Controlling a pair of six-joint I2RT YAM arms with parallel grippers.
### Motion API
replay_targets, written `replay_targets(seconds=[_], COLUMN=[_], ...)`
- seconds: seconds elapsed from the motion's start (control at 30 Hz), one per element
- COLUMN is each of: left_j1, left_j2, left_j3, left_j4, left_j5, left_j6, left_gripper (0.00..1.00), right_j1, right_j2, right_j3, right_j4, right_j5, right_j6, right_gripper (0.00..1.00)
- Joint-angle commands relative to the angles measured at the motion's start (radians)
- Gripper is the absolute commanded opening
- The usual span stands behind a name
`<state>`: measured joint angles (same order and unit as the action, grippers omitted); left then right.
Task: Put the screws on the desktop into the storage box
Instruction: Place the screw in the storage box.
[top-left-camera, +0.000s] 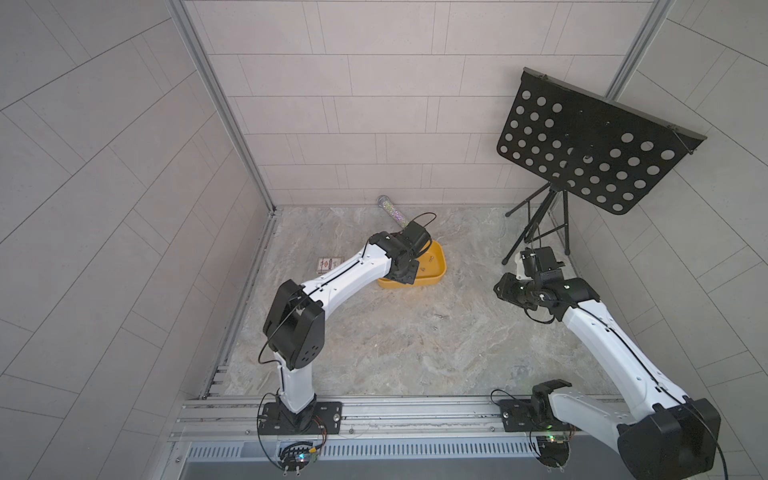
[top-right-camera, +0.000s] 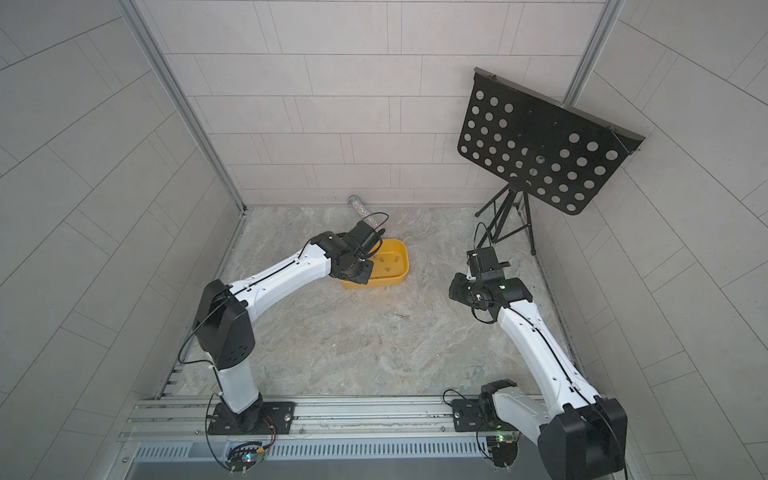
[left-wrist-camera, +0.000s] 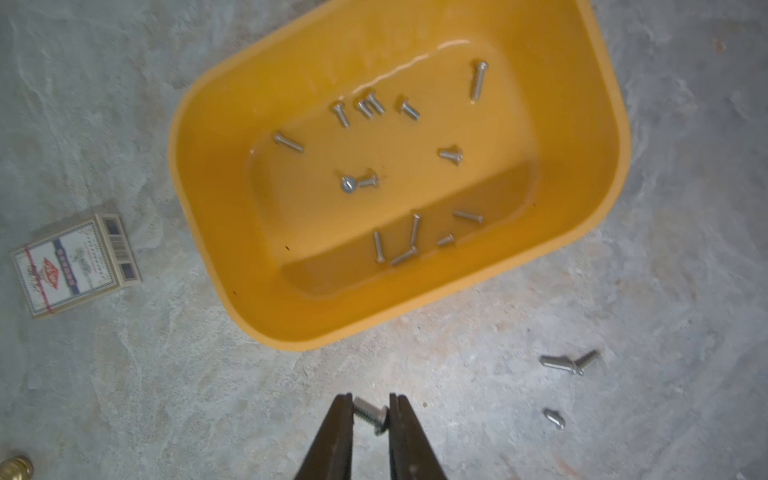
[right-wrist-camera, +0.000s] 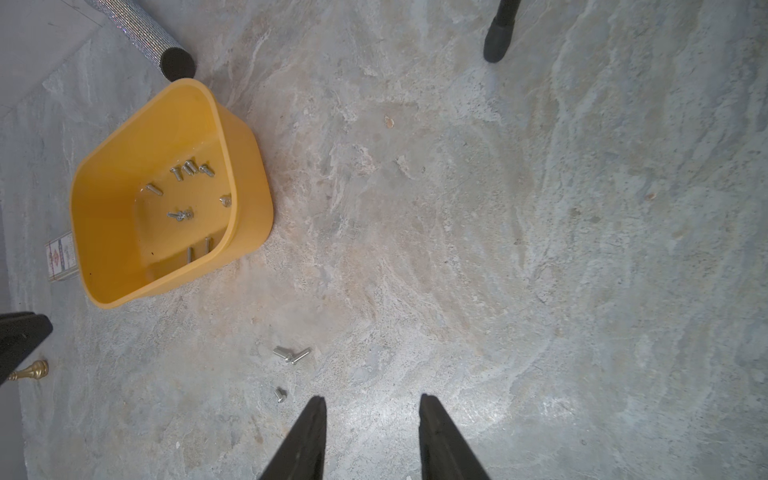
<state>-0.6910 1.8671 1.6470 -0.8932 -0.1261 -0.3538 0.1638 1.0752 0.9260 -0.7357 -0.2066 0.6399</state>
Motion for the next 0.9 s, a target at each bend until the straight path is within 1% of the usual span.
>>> replay_targets(seconds=[0.0,0.2,0.5,0.7,0.87], left_j1=[0.031,0.075,0.113,0.127,0.130], left_j2=[0.076,0.195,0.315,0.394,0.422], left_j3=[0.069,0.158,0.253,0.290,0.297], left_j4=[-0.033,-0.031,-0.049,-0.062,-0.061], left_j5=[0.023,0.060,0.072,0.086,0.092], left_j6=[0.054,0.055,0.058,0.062,0.061], left_gripper=[0.22,0.22,0.23,0.25,0.26], right_j1=[0.006,0.008,0.008,0.010,0.011], right_j2=[0.006,0.018,0.032,0.041,0.049], right_j3=[0.003,0.007,0.005,0.002,0.002], right_j4=[-0.002,-0.008,0.000,0.005,0.007], right_j5=[-0.003,-0.003,-0.005,-0.007,-0.008], right_j6=[-0.007,-0.018,-0.019,-0.016,-0.019], right_gripper=[0.41,0.41,0.42,0.42,0.42])
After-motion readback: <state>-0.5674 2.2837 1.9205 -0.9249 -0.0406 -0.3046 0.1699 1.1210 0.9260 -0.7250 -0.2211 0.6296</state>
